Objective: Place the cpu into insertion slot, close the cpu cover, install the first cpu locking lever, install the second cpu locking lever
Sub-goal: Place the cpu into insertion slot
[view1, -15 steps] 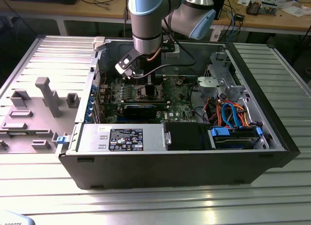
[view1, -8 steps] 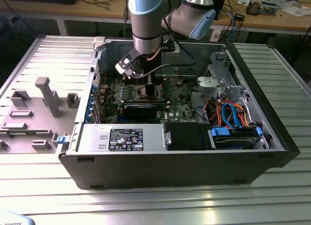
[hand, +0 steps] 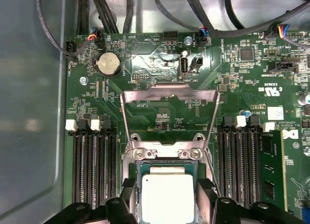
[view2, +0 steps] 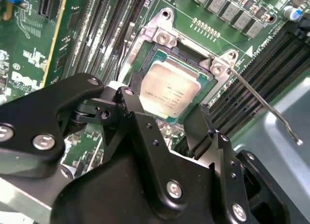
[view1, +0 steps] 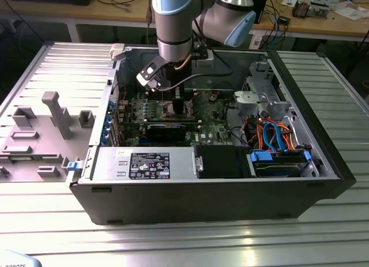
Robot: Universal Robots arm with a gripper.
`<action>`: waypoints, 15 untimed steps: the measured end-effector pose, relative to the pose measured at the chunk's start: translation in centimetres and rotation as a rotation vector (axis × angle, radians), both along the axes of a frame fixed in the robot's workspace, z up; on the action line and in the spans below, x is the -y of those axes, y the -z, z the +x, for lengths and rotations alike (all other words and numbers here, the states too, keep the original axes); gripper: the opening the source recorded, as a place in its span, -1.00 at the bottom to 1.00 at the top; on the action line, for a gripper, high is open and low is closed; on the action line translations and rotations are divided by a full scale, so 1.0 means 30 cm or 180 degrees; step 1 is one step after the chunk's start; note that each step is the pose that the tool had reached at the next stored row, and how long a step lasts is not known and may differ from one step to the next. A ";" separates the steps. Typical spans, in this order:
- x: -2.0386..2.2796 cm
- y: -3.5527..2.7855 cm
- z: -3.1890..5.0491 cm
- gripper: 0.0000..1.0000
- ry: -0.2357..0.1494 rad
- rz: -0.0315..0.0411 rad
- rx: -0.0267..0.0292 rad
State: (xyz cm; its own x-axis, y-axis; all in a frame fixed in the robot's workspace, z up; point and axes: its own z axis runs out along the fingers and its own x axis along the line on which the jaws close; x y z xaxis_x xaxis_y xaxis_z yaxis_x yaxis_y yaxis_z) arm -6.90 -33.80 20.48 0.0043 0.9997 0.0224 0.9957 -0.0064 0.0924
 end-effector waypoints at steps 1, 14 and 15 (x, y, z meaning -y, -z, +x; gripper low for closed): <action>0.000 -0.010 0.000 0.23 0.0000 0.0000 0.0000; 0.000 -0.031 0.005 -0.79 0.0000 0.0000 -0.0015; 0.000 -0.030 0.005 -0.79 0.0000 0.0000 -0.0015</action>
State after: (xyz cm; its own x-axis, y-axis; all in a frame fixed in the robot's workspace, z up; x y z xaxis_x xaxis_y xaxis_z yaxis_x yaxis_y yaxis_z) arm -6.75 -33.80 21.40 0.0045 0.9997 0.0223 0.9961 -0.0064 0.0878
